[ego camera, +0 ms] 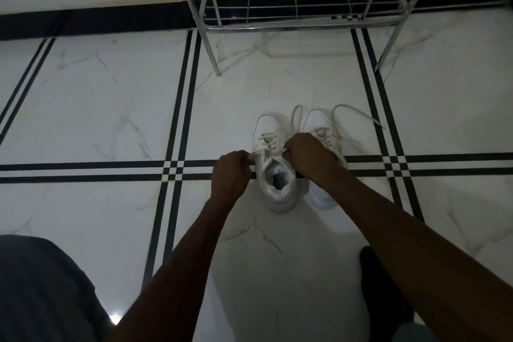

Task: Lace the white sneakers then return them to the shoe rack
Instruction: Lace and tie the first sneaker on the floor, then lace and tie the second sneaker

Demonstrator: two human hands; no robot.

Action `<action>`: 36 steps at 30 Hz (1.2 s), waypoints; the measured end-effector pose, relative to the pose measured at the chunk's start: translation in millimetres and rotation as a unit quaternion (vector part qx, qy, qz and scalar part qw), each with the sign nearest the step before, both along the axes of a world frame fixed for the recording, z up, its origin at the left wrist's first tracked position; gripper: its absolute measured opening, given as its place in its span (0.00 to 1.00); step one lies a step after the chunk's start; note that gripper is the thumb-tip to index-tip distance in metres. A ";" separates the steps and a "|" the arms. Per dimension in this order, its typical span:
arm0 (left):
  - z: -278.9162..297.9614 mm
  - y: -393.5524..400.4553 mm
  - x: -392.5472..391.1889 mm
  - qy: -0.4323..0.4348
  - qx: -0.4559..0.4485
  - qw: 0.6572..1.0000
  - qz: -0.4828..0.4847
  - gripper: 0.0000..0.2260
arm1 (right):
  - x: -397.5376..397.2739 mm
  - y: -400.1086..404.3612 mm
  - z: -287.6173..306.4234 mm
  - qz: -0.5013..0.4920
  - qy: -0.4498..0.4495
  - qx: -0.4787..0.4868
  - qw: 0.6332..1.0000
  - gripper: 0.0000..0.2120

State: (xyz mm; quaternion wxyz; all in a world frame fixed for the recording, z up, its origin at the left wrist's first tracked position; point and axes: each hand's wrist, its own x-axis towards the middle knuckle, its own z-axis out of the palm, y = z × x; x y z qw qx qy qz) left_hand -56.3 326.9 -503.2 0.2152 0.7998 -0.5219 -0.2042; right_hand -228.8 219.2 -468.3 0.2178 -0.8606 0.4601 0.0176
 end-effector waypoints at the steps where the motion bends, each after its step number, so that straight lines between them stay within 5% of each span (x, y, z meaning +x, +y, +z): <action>1: 3.3 0.2 -2.9 0.106 -0.004 0.994 0.028 0.12 | 2.4 0.6 0.7 -0.014 -0.021 0.038 0.999 0.08; 4: 13.3 3.4 -13.7 0.320 0.018 0.943 0.092 0.19 | 6.4 3.3 9.9 -0.063 -0.051 0.118 0.990 0.11; 7: 16.2 4.2 -13.6 0.397 0.031 0.909 0.122 0.21 | 7.7 2.2 10.3 -0.108 -0.099 0.173 0.974 0.12; 17: 19.6 20.3 33.7 0.354 -0.013 0.919 0.174 0.22 | 39.9 21.0 -12.4 -0.154 -0.190 0.271 0.931 0.10; 21: 13.4 13.5 31.0 0.174 -0.028 0.970 0.168 0.27 | 24.7 14.9 0.1 -0.158 -0.209 0.264 0.928 0.12; 25: 33.0 -2.3 1.4 0.024 -0.132 0.981 0.138 0.10 | -13.4 -6.6 25.3 -0.194 -0.264 0.274 0.904 0.10; 28: 45.8 -20.2 -39.0 0.057 -0.170 0.982 0.054 0.06 | -51.8 -25.0 42.3 -0.213 -0.252 0.226 0.917 0.06; 31: 45.5 -38.7 -83.4 0.147 -0.114 0.982 -0.008 0.08 | -85.6 -36.6 47.3 -0.227 -0.186 0.135 0.946 0.02; 33: 38.6 -45.5 -103.0 0.216 -0.035 0.976 -0.014 0.13 | -99.1 -37.6 45.0 -0.238 -0.146 0.114 0.953 0.04; 36: 25.0 -51.2 -119.5 0.193 0.004 0.980 -0.042 0.20 | -115.4 -34.2 36.6 -0.237 -0.093 0.126 0.959 0.15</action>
